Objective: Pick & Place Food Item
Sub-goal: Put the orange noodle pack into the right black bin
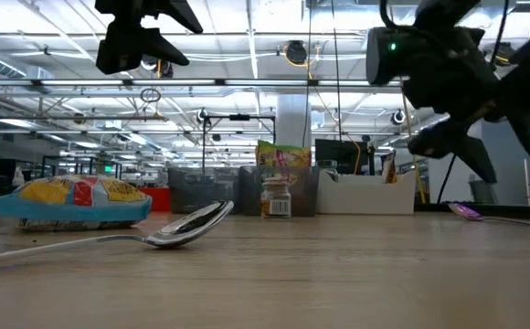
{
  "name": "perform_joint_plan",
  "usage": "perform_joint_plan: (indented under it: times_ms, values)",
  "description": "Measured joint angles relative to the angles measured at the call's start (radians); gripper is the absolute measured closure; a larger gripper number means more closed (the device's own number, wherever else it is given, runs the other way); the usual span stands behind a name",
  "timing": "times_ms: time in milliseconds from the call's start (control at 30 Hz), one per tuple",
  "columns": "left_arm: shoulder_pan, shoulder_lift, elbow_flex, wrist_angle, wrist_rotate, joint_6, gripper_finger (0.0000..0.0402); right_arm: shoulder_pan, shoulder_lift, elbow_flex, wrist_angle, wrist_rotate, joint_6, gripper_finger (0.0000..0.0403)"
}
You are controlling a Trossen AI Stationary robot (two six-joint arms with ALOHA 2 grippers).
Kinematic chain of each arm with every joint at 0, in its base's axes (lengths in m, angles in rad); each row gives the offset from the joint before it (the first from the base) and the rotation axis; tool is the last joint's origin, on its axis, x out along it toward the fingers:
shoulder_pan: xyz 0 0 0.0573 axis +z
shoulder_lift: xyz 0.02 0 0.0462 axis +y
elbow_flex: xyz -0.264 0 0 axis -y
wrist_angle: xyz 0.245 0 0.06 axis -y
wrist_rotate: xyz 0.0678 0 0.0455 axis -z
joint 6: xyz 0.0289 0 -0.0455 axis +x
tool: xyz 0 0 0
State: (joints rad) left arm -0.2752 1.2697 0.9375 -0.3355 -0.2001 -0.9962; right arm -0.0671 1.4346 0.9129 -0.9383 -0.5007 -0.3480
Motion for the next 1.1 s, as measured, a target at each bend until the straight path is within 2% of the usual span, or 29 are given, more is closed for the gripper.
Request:
perform_joint_plan:
  times_ms: [300,633,800,1100]
  values:
    - [-0.001,0.000,0.000,0.000,-0.002,0.035,0.0213,0.001,0.143,0.004,-0.109,-0.001,-0.112,0.0188]
    - [-0.001,0.000,0.000,-0.004,-0.002,0.059,0.0213,0.001,0.225,0.004,-0.132,0.001,-0.137,0.0198]
    - [-0.001,0.000,0.000,-0.004,-0.001,0.060,0.0213,0.001,0.238,0.004,-0.133,-0.001,-0.136,0.0249]
    - [-0.001,0.000,0.000,-0.004,-0.001,0.059,0.0213,0.001,0.238,0.004,-0.138,0.000,-0.101,0.0386]
